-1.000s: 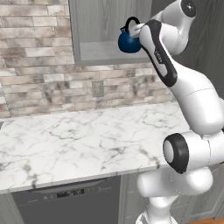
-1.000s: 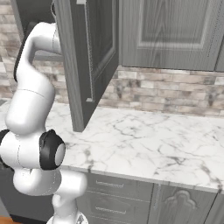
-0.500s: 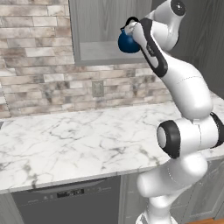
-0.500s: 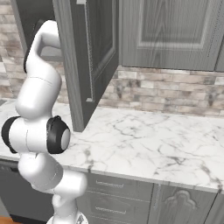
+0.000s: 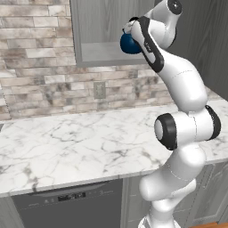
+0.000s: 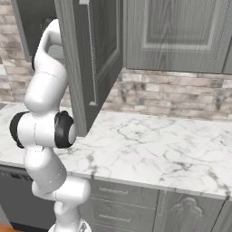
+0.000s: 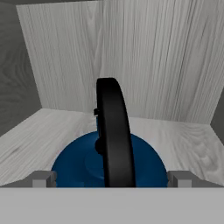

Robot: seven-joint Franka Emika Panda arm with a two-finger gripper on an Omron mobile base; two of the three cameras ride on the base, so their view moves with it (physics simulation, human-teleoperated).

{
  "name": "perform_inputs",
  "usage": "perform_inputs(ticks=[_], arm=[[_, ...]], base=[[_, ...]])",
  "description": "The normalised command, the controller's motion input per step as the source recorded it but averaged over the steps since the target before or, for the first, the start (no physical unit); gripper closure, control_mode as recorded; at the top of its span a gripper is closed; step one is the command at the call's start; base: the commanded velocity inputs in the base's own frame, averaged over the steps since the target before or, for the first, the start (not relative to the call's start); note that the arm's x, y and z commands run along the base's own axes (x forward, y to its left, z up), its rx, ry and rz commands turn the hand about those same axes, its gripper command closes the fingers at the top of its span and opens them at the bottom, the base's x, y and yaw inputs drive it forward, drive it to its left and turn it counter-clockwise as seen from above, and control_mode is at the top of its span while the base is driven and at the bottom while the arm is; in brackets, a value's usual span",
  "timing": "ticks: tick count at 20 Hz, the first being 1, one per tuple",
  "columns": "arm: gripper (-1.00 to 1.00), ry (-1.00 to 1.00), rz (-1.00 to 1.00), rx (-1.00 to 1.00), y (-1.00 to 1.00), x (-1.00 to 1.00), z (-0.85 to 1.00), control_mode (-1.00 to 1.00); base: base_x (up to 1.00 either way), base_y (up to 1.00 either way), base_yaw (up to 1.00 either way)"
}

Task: Open the cabinet, pick the kettle from the cabinet, and place it in the sink.

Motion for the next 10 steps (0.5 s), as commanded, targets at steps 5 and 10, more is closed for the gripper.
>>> perform_inputs(ticks=[5, 10], arm=[[-1.00, -0.01, 0.00, 0.00, 0.07, 0.22, -0.02, -1.00], [-1.00, 0.00, 0.00, 0.00, 0.00, 0.15, -0.06, -1.00]], base=[[0.00, 0.00, 0.00], [0.00, 0.00, 0.00]])
